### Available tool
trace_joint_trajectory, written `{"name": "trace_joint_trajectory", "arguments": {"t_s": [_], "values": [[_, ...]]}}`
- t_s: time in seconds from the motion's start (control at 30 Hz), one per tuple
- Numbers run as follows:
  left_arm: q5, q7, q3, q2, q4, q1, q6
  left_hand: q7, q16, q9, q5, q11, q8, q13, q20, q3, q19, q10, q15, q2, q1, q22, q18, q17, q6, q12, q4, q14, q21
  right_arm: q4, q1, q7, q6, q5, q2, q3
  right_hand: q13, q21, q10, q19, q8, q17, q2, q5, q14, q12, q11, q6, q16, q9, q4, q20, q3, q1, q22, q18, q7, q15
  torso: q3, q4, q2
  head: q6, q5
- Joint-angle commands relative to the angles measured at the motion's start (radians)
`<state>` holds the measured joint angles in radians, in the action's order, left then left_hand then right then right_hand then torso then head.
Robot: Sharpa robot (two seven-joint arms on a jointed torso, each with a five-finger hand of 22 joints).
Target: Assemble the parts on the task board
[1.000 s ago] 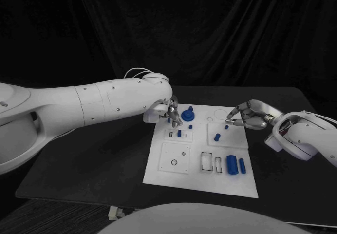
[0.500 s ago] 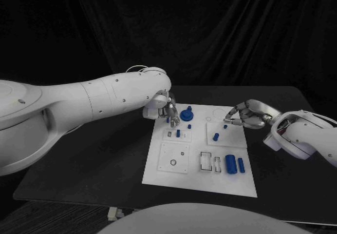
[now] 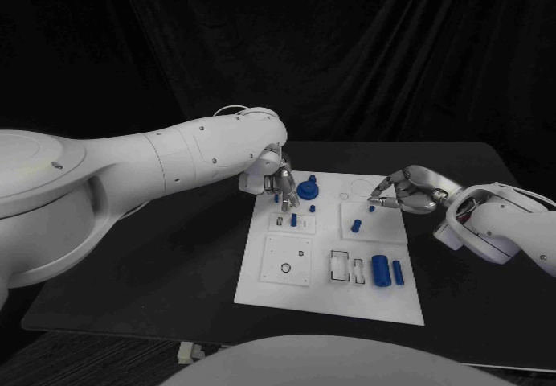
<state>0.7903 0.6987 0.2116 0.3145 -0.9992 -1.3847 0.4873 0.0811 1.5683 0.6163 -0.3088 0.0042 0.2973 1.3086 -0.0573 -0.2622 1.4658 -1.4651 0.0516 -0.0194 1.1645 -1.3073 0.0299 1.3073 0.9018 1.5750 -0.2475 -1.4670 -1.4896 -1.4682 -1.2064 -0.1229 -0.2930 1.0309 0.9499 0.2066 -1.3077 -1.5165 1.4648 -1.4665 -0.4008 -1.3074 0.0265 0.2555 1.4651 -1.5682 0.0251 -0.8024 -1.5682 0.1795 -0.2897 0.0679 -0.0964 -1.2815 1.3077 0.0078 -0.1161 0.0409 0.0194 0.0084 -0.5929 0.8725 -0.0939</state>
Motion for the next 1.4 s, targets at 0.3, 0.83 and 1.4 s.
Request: {"name": "trace_joint_trajectory", "arguments": {"t_s": [0.3, 0.83, 1.4], "values": [[-0.017, 0.000, -0.001, -0.023, 0.026, 0.004, 0.034, -0.001, 0.003, -0.032, 0.005, -0.002, -0.037, 0.262, 0.000, -0.017, 0.056, -0.106, 0.002, -0.004, 0.006, -0.198, -0.006, 0.263, 0.032, -0.004, 0.015, -0.104, -0.003, -0.002, 0.003, 0.013, 0.008, 0.000, 0.001, 0.000, -0.263, 0.004, 0.106, -0.070, 0.002, -0.263, 0.006, 0.005, 0.106, -0.003, 0.008, 0.008, -0.003, 0.001, -0.001, 0.009, -0.007, 0.007, 0.239, 0.010, -0.001, -0.009, 0.0004, 0.0006, 0.002, 0.000, 0.001], [-0.017, -0.003, -0.001, -0.047, 0.043, 0.022, 0.045, -0.001, 0.003, -0.053, -0.003, -0.002, -0.063, 0.262, 0.001, -0.033, 0.051, -0.106, 0.002, -0.003, 0.023, -0.192, -0.004, 0.263, 0.050, -0.004, 0.045, -0.104, 0.006, -0.005, 0.003, 0.013, 0.007, 0.000, 0.001, 0.000, -0.263, 0.005, 0.106, -0.070, 0.002, -0.263, 0.007, 0.007, 0.106, -0.003, 0.008, 0.008, -0.003, 0.001, 0.000, 0.009, -0.009, 0.012, 0.239, 0.010, -0.001, -0.009, 0.0006, 0.0008, 0.002, 0.000, 0.000], [-0.017, 0.014, -0.001, -0.049, 0.045, 0.033, 0.047, -0.001, 0.003, -0.059, 0.001, -0.003, -0.071, 0.262, 0.001, -0.039, 0.050, -0.106, 0.003, 0.000, 0.029, -0.190, -0.003, 0.263, 0.055, -0.004, 0.057, -0.104, 0.009, -0.006, 0.003, 0.016, 0.008, 0.000, 0.004, 0.000, -0.263, 0.005, 0.106, -0.070, 0.002, -0.263, 0.007, 0.007, 0.106, -0.003, 0.008, 0.008, -0.003, 0.001, 0.001, 0.009, -0.010, 0.012, 0.238, 0.011, -0.001, -0.009, 0.0006, 0.0008, 0.002, 0.000, -0.002]]}}
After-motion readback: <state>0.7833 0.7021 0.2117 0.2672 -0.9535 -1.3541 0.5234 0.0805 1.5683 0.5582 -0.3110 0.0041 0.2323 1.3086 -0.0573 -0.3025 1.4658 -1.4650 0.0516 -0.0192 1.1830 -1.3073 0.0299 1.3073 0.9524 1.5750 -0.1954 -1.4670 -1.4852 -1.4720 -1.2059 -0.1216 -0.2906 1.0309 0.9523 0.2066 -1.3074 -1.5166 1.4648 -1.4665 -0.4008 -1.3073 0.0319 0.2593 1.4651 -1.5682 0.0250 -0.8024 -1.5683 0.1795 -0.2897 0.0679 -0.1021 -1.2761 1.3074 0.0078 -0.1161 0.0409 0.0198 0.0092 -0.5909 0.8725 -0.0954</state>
